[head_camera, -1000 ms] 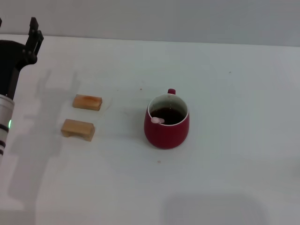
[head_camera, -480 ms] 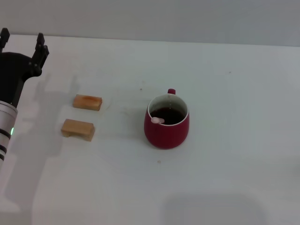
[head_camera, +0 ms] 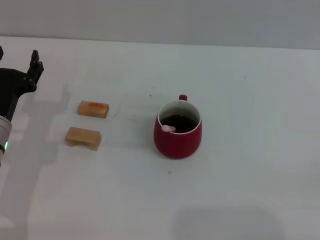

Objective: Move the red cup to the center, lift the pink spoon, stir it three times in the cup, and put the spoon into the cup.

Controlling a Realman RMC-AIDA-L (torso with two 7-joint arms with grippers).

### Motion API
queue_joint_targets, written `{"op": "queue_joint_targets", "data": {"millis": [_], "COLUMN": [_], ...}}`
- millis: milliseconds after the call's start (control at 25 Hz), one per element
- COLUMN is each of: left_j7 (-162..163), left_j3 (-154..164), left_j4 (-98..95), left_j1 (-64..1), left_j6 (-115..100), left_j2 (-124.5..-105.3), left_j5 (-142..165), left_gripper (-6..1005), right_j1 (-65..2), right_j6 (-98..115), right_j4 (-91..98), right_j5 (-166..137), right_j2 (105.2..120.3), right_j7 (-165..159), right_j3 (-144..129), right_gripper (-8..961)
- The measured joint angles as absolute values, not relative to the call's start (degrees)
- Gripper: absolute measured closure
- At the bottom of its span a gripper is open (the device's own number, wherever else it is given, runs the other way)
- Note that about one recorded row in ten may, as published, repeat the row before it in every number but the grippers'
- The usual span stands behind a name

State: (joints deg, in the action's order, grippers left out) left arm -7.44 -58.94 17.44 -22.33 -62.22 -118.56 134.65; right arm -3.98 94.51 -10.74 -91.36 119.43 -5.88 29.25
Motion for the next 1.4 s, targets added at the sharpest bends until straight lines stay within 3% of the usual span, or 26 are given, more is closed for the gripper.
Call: {"op": "queue_joint_targets", "data": {"millis": [80,160,600,1240,1360,1400], "left_j7": [-5.9,-4.2,-3.3,-3.2,-3.2,-3.2], "left_j3": [-59.1,-59.1,-59.0,-58.9,-58.8,-58.7], "left_j4": [17.4,17.1,16.2,16.2,16.2,16.2], "left_j1": [-22.3,-22.2,-21.5,-21.2,-21.3,-21.3], "left_j6": [-61.6,-61.5,-61.7,-61.9,-62.0,-62.3], "left_j2": [-118.52,-118.48,-118.72,-118.68,-118.66,-118.65], "left_j5": [134.6,134.6,134.6,134.6,134.6,134.6], "left_gripper": [213,213,213,213,213,213], "right_j1": [-4.0,-3.8,-3.7,-3.5,-3.7,-3.8], "right_j6": [94.3,94.3,93.7,93.6,93.4,93.3], "right_j4": [-11.3,-12.0,-13.3,-14.9,-14.9,-14.9], "right_j5": [-91.2,-91.2,-91.4,-91.6,-91.6,-91.6], "right_j2": [119.41,119.42,119.56,119.48,119.49,119.49], "right_j7": [-6.0,-6.0,-1.4,-0.4,-0.4,-0.4], "right_j3": [29.3,29.2,26.7,26.4,26.4,26.4], "right_gripper": [952,777,343,769,960,960]}}
